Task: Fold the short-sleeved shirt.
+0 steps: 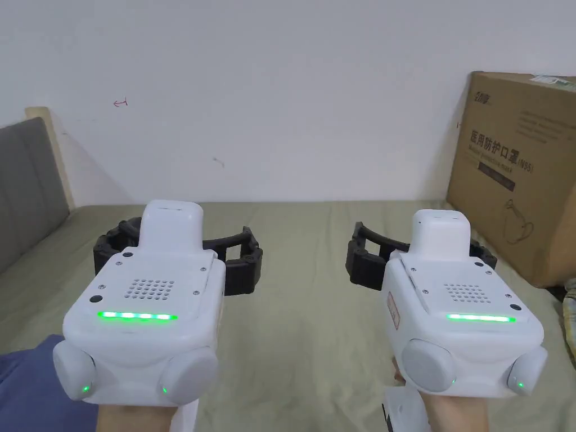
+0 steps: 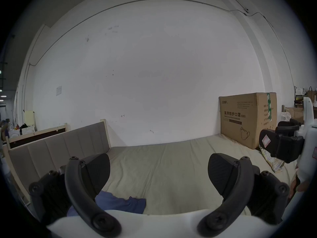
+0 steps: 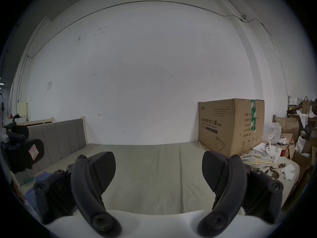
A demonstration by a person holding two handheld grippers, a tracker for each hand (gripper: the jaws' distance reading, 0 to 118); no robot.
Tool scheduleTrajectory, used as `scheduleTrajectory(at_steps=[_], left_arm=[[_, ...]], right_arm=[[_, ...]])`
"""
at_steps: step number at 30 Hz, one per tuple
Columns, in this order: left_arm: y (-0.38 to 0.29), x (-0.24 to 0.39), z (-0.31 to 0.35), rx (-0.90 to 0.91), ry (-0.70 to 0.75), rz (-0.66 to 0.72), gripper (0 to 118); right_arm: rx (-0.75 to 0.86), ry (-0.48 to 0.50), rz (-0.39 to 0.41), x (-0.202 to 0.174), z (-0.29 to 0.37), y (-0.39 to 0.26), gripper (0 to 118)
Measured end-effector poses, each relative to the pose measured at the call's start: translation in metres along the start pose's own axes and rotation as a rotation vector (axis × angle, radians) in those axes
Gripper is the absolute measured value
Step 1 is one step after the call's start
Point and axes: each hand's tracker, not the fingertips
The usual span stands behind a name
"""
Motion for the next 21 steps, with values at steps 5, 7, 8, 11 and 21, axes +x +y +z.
scheduleTrajectory(at_steps=[5,7,8,11,21], left_arm=[[0.0003,-0.0045,-0.0016,-0.013,-0.01,0.06,115],[0.0,-0.0073,-0.0036,-0.03,-0.013,0.081,115],[-0.0001,-0.0088,-0.0047,-0.044,-0.022,0.083,115],[-0.0021,-0.0096,-0.0054,-0.056,-0.021,0.08,115],[-0.0021,-0.0093,-0.004,-0.042,0.004,0.08,115]], right_arm=[[0.002,-0.009,0.02,0.0009,0.0004,-0.0012,106],[0.01,-0.013,0.016,0.0009,0.0022,-0.0005,106],[0.016,-0.013,0.016,0.0006,0.0032,0.001,106],[0.03,-0.017,0.024,0.0003,0.0041,0.0046,106],[0.018,-0.007,0.035,0.0003,0.0005,0.0049,106]])
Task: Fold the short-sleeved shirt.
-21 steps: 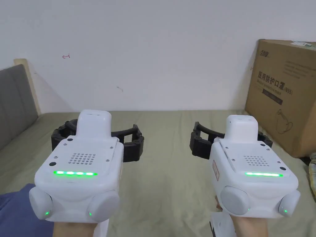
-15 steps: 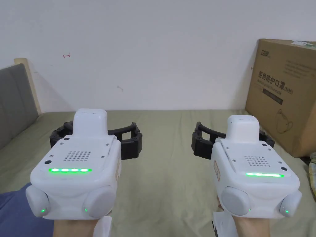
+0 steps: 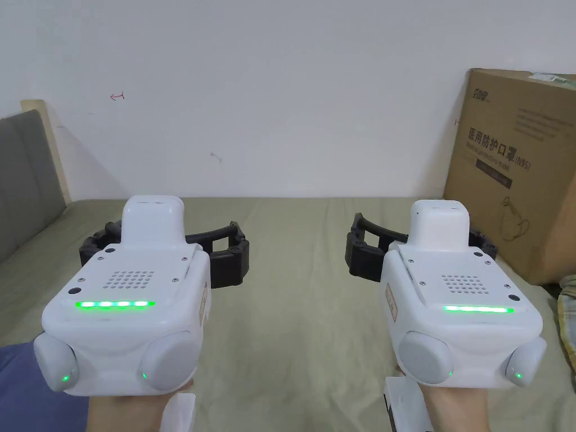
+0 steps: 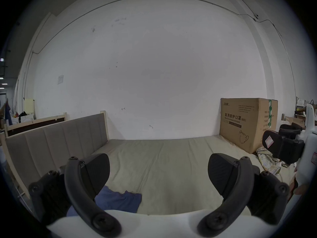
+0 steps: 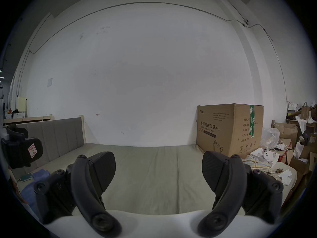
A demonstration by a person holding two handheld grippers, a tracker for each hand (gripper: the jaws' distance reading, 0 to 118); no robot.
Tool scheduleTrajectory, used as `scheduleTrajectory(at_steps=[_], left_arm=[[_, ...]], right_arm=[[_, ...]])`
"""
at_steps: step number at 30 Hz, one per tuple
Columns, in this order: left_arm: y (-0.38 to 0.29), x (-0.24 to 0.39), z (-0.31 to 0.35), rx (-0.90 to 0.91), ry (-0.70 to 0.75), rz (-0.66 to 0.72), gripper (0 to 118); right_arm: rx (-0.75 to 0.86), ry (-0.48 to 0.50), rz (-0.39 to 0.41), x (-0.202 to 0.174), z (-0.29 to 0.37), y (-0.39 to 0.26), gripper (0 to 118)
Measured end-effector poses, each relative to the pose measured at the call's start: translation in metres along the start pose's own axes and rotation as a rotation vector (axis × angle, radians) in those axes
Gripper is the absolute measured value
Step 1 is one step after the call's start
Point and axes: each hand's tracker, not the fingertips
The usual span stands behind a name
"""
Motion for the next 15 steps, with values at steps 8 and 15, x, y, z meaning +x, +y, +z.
scheduleTrajectory(at_steps=[8,15], left_arm=[[0.0008,-0.0009,0.0021,0.01,0.004,0.002,115],[-0.0007,-0.0002,0.0021,0.03,0.003,-0.044,115]], right_arm=[[-0.003,-0.002,-0.005,0.0011,-0.0008,-0.0013,106],[-0.017,-0.004,0.011,0.0008,-0.0022,-0.0053,106]])
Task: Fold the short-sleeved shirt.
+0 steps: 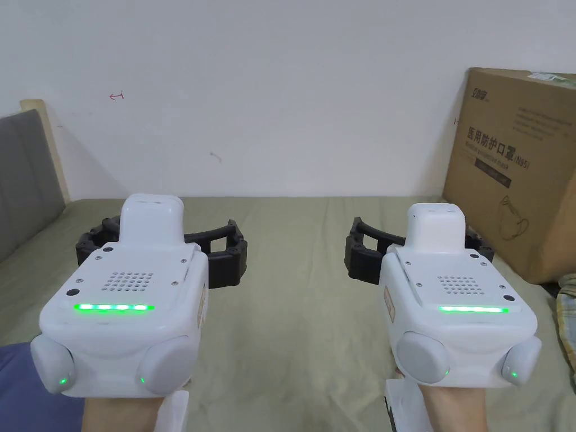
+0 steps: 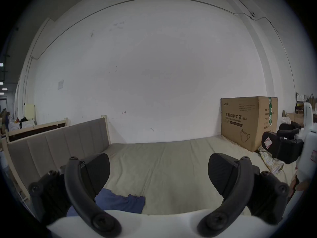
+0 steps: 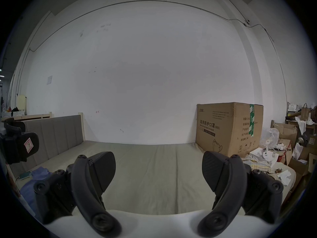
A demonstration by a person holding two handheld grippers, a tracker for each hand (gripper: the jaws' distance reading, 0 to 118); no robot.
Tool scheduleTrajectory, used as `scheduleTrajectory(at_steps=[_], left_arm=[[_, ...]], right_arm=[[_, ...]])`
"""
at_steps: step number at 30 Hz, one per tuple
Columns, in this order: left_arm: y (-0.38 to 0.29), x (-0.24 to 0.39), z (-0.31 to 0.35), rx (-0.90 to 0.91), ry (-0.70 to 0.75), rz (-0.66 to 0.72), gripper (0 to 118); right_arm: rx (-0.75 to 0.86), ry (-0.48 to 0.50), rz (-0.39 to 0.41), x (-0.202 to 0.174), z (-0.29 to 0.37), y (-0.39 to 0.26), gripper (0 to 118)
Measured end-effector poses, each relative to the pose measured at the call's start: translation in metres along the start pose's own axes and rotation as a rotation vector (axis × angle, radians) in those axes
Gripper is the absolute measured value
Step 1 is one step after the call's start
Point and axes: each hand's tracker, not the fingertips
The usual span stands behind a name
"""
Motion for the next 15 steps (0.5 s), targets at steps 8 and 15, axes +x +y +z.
scheduleTrajectory(at_steps=[8,15], left_arm=[[-0.0032,0.0002,0.0,-0.006,0.019,-0.011,115],[-0.0049,-0.0002,-0.0013,-0.031,0.007,0.028,115]], right_arm=[[-0.009,0.011,-0.022,0.0002,-0.0009,-0.0027,106],[-0.005,0.01,-0.016,0.0002,-0.0008,-0.0054,106]])
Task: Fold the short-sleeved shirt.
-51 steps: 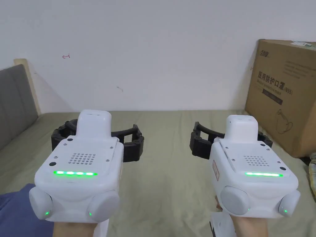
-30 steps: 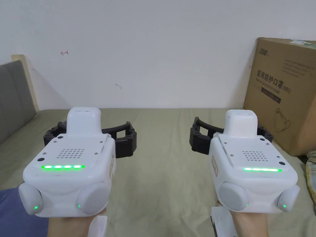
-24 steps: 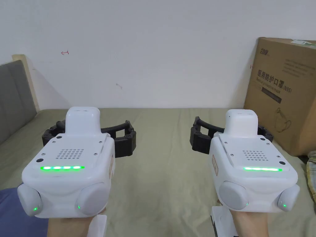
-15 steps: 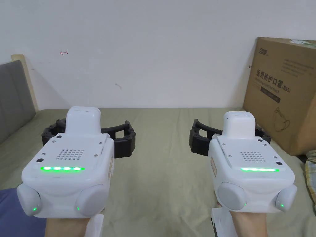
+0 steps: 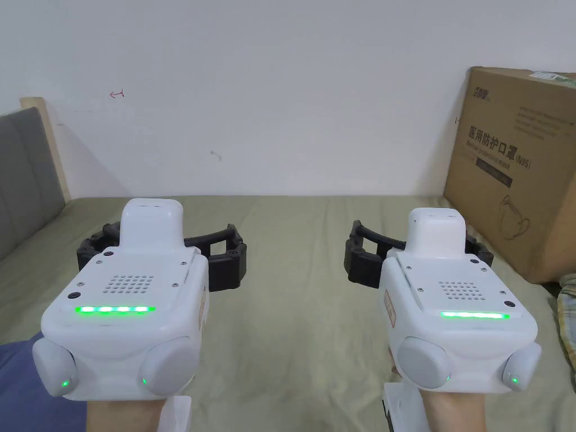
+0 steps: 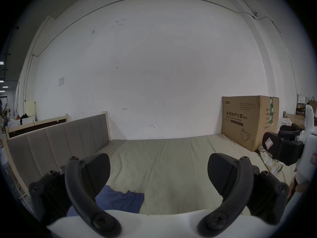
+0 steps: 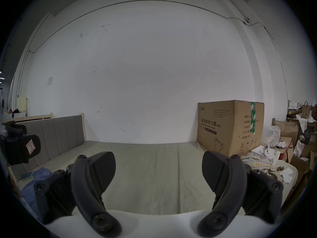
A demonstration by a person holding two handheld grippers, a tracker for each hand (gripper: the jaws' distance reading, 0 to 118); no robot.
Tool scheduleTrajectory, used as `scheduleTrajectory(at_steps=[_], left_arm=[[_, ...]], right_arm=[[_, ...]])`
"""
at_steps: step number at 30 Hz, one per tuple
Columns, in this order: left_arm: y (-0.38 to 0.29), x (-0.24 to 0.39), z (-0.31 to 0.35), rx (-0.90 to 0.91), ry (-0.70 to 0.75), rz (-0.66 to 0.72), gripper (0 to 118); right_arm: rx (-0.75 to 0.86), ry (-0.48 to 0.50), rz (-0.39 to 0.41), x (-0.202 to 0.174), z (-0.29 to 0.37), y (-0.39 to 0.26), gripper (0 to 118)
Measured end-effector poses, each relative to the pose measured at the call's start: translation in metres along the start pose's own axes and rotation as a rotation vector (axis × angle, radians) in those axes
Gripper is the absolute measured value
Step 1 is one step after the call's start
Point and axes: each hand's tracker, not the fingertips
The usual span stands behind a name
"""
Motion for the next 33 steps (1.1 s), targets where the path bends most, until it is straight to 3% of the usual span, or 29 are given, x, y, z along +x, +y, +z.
scheduleTrajectory(at_steps=[33], left_arm=[[0.0012,-0.0006,0.0016,-0.007,0.023,0.019,115]], right_arm=[[-0.02,0.003,-0.025,0.006,-0.0023,-0.0051,106]])
